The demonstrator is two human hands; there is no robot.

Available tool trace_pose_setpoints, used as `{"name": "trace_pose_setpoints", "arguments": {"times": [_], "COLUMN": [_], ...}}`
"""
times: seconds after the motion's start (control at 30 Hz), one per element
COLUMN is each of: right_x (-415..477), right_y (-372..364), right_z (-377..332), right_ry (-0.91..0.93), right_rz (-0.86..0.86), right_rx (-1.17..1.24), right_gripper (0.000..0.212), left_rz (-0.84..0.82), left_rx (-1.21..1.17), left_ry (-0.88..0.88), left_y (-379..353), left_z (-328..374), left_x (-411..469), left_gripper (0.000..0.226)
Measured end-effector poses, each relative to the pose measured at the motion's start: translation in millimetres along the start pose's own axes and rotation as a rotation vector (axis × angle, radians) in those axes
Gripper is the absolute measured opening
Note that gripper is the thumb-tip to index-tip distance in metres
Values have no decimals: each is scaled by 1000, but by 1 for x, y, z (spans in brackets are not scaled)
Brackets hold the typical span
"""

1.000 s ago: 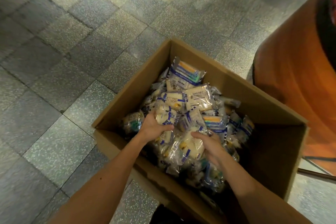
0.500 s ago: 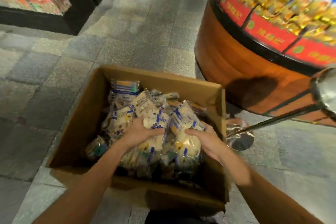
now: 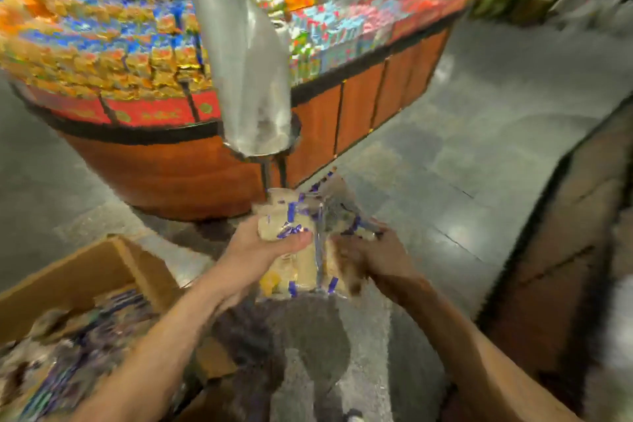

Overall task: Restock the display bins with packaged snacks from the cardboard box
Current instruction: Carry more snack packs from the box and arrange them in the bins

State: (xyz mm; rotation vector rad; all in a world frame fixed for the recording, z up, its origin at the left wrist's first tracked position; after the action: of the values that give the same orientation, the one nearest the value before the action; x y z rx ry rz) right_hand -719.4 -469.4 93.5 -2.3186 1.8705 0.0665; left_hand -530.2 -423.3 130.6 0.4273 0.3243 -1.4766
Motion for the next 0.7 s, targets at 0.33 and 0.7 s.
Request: {"name": "trace_pose_setpoints", "arguments": {"times": [0.33,0.7], "right_x": [-186,-387], "right_y": [192,189], "right_z": [-7,36], "right_ry": [143,165], "right_rz": [682,1169], "right_rx": [198,463], "right_gripper": [31,35], "left_rz": [-578,-990], "left_rx": [198,480], "left_ry": [83,174], "left_y": [-247,-368], "left_z": [8,-78], "left_x": [-21,-145], "left_gripper": [32,25]}}
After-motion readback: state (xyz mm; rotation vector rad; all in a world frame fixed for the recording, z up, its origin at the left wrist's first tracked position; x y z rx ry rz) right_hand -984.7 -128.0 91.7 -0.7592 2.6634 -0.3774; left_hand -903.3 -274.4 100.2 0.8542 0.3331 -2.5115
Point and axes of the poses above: each hand's wrist, its own x-axis towards the middle knuckle, its own y-axis out of the back of the hand, z = x × y, the point moved 9 cm from there along x, towards the middle knuckle, and after that the axes turned 11 degrees about y, right-handed, at the moved point
